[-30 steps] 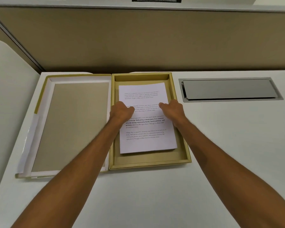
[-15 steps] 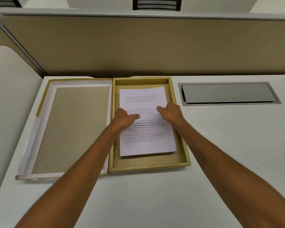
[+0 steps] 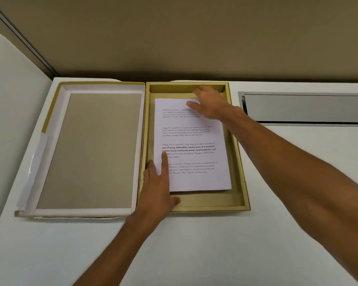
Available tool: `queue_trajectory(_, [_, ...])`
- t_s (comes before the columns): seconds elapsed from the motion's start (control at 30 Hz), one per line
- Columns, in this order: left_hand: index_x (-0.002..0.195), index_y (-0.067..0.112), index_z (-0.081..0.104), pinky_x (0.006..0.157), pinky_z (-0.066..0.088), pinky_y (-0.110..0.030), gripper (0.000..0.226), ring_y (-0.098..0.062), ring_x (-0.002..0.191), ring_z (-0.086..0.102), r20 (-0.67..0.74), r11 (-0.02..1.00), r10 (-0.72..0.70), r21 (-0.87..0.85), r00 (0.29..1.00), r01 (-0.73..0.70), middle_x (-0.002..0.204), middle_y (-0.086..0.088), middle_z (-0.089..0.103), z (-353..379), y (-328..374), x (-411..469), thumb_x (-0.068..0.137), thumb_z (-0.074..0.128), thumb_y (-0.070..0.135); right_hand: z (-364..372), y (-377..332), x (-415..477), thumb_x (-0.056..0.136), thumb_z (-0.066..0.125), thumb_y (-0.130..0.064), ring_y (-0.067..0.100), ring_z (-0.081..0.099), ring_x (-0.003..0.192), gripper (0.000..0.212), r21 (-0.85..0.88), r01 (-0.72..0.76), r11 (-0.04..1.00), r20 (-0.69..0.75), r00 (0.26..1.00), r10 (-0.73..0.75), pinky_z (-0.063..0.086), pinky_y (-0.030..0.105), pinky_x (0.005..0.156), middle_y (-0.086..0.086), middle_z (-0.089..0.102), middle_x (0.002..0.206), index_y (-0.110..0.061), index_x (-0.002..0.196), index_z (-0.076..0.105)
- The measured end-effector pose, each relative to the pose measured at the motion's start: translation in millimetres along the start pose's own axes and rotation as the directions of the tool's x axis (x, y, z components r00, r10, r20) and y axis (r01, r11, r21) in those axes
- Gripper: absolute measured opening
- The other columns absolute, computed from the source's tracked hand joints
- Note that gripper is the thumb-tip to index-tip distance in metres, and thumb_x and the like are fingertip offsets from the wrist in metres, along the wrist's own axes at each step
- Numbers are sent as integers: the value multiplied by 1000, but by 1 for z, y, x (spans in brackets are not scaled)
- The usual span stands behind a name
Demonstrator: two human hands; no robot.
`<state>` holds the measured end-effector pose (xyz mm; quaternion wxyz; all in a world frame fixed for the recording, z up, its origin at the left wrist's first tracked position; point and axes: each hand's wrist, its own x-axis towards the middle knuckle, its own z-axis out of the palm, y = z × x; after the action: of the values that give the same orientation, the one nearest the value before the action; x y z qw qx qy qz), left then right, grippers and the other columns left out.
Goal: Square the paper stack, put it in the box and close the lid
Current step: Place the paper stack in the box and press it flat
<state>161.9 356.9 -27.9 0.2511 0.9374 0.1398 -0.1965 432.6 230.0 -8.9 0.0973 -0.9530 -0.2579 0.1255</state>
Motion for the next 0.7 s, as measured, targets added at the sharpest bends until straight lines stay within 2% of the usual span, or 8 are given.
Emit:
queue_trajectory(0.1, [151,27,-24,104,44,-38,130,-25,135,30,-96,1000,22,20,995,-21,151,-12,20,5,-3,6,75,81,35,6,5,13,98,42,-52,28,55,107,54,8,10,1000,32,999,-10,43,38,81,15,59,125,-5,116,63])
queue_trajectory(0.17, [153,23,-18,101,46,-36,126,-23,130,32,-121,999,24,37,992,-19,147,-12,26,6,-3,9,74,80,36,10,8,17,98,43,-53,26,54,102,53,12,22,1000,20,1000,-22,38,34,76,14,60,120,-5,109,65])
queue_trajectory(0.37, [153,23,-15,100,45,-34,123,-20,126,34,-103,998,-34,44,994,39,140,-10,33,1,3,15,75,80,39,18,8,20,97,45,-53,26,54,108,54,-14,25,1000,-33,999,-25,40,35,81,12,59,122,-6,115,65])
queue_trajectory(0.57, [154,17,-11,102,43,-36,122,-21,126,35,-97,999,-19,47,995,24,141,-11,34,-3,3,14,76,77,47,19,11,18,93,48,-57,27,53,111,58,-14,24,1000,-26,999,-24,42,37,85,12,58,124,-8,121,62])
queue_trajectory(0.7, [154,17,-10,104,42,-35,120,-23,131,30,-59,994,-26,102,998,32,145,-11,28,-4,4,13,76,76,49,25,9,10,93,48,-57,28,49,121,64,-21,20,1000,-57,998,-21,41,42,97,11,54,134,-9,133,55])
